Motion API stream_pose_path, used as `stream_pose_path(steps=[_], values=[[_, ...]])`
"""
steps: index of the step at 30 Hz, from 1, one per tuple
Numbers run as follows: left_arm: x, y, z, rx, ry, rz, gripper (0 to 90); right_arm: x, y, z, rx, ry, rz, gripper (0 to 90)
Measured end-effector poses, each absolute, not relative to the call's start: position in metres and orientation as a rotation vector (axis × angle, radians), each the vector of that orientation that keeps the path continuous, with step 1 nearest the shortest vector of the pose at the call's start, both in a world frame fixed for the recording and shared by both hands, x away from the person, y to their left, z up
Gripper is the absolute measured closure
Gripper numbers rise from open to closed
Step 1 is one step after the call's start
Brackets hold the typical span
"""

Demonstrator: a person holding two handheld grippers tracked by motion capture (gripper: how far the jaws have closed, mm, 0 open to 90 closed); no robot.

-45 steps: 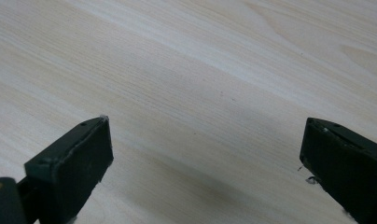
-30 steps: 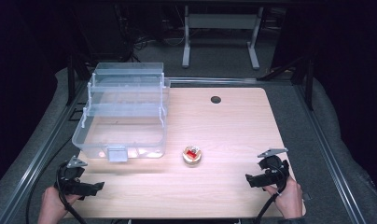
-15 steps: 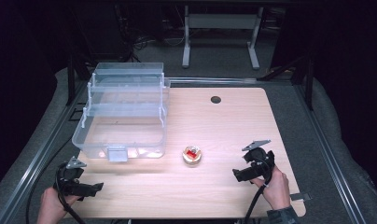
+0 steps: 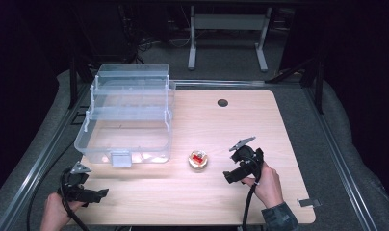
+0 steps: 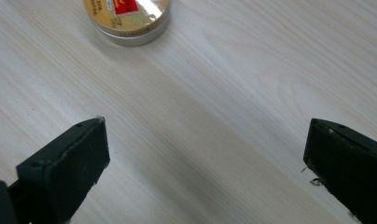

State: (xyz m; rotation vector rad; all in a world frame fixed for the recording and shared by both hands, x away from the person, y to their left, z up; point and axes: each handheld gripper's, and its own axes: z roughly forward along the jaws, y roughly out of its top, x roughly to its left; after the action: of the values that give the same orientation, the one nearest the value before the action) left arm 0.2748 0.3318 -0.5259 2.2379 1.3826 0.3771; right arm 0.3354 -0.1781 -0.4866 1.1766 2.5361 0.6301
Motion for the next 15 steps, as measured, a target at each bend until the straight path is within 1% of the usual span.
stream_pose_path(steps=[15], values=[[0.278, 0.33, -0.527, 2.25, 1.382, 0.364, 0.2, 0.368, -0.124, -0.497, 1.088, 2.668, 0.627, 0.0]])
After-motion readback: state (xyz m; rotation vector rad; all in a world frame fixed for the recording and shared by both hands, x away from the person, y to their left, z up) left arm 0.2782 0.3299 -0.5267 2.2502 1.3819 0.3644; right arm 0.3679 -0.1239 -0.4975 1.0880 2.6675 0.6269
